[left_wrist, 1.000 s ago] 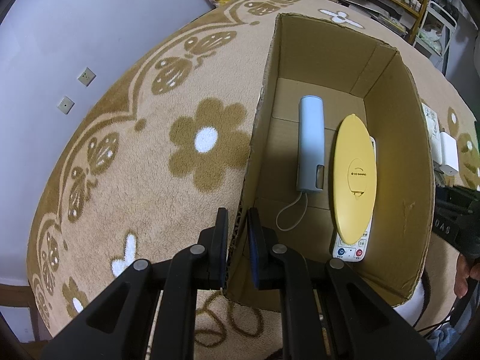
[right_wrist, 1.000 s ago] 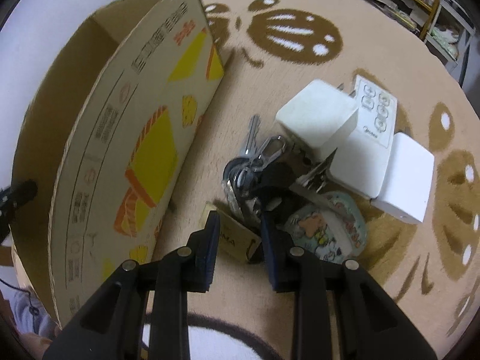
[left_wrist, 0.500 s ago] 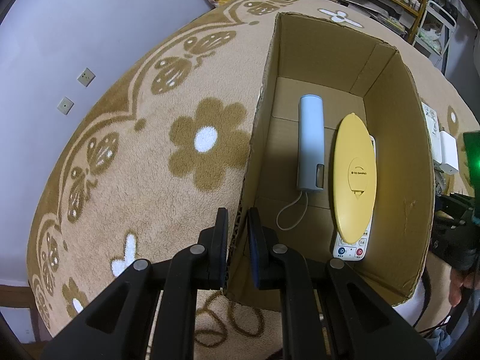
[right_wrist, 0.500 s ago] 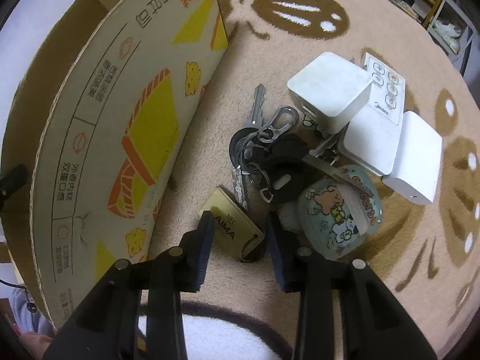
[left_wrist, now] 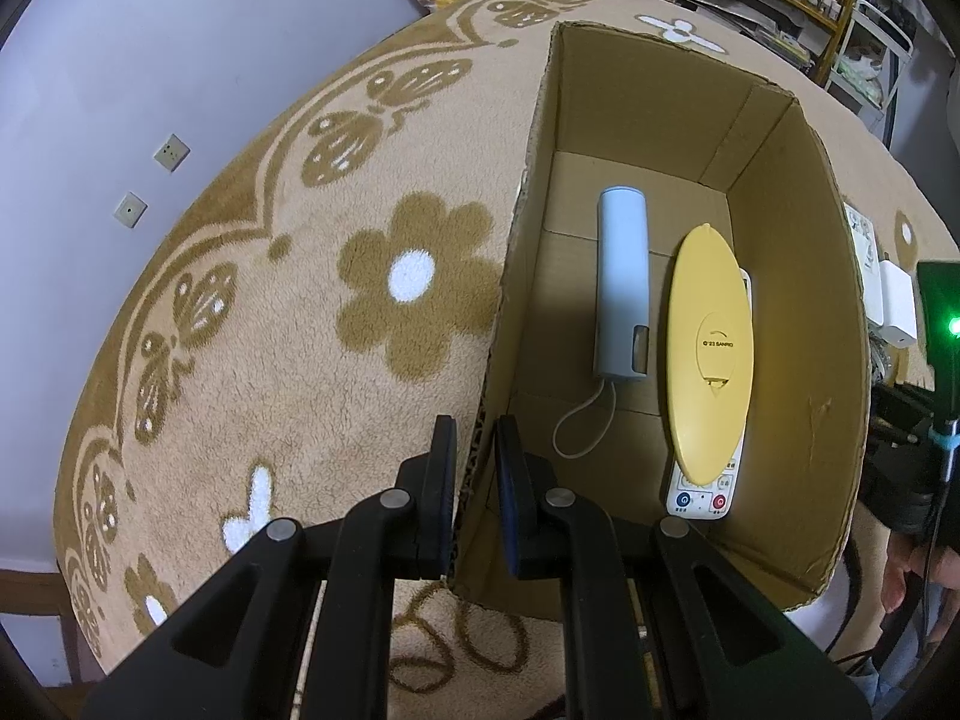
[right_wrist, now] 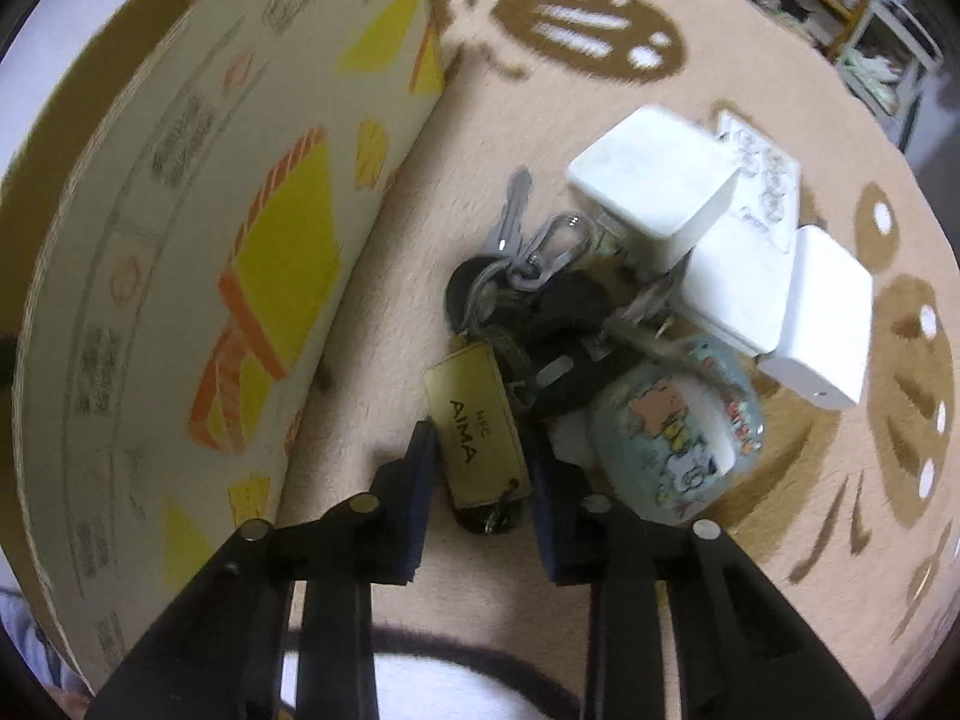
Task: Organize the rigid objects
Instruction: 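Move the right tool to the key bunch and grasp the AIMA tag, then lift the keys with the right tool and carry them over the box, then lower the keys onto the yellow lid and open the right tool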
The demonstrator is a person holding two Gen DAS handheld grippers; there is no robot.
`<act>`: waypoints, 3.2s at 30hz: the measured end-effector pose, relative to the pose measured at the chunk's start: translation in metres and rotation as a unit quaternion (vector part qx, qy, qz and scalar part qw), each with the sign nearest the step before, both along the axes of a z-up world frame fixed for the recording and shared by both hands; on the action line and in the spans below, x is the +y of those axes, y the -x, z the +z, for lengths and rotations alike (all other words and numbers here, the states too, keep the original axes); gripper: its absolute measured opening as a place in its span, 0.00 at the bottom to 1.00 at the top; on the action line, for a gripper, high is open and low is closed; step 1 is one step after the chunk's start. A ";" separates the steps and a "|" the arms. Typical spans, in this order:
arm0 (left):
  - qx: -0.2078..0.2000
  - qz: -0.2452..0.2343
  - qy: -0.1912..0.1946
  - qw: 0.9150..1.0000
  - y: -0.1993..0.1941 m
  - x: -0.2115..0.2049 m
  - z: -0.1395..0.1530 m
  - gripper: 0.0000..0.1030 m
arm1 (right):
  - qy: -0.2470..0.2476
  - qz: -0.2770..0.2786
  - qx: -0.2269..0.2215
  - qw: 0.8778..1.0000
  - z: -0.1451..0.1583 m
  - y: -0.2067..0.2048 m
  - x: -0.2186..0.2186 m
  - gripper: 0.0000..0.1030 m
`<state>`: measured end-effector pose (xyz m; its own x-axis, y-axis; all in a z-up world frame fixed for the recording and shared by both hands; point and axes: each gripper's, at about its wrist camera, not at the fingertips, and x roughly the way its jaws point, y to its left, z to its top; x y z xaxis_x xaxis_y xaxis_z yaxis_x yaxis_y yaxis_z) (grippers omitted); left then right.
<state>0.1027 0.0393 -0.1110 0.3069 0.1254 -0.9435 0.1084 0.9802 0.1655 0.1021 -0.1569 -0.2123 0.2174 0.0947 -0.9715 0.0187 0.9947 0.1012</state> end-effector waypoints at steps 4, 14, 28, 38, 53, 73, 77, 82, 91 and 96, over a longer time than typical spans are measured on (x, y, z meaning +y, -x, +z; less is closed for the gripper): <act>-0.001 -0.001 0.001 1.000 0.000 0.000 0.000 0.11 | 0.009 0.010 -0.004 1.000 0.001 0.000 0.006 0.28; -0.001 -0.002 -0.005 1.000 0.000 -0.001 0.000 0.11 | -0.031 -0.004 0.002 1.000 0.024 -0.008 -0.009 0.25; 0.000 0.000 -0.006 1.000 -0.002 0.000 -0.002 0.12 | -0.073 -0.059 -0.035 0.995 0.053 -0.007 -0.051 0.19; 0.001 0.000 -0.005 1.000 -0.001 0.000 -0.002 0.12 | -0.077 -0.066 -0.049 0.994 0.066 0.009 -0.056 0.18; 0.002 0.000 -0.005 1.000 -0.002 -0.001 -0.001 0.12 | -0.067 -0.087 -0.138 0.984 0.133 0.017 -0.048 0.18; -0.001 -0.002 -0.006 1.000 -0.002 -0.002 -0.001 0.12 | -0.102 -0.003 -0.238 0.966 0.158 0.014 0.040 0.18; -0.002 -0.003 -0.008 1.000 -0.002 -0.002 -0.001 0.12 | -0.122 -0.004 -0.234 0.965 0.143 0.011 0.041 0.18; -0.001 0.002 0.003 1.000 -0.003 0.001 -0.001 0.12 | -0.099 -0.002 -0.235 0.967 0.128 0.007 0.046 0.18; -0.001 0.007 -0.002 1.000 -0.003 0.000 -0.001 0.12 | -0.109 -0.003 -0.232 0.966 0.121 0.005 0.042 0.18; -0.001 0.008 -0.002 1.000 -0.003 0.000 -0.001 0.12 | -0.095 -0.015 -0.231 0.968 0.119 0.005 0.041 0.19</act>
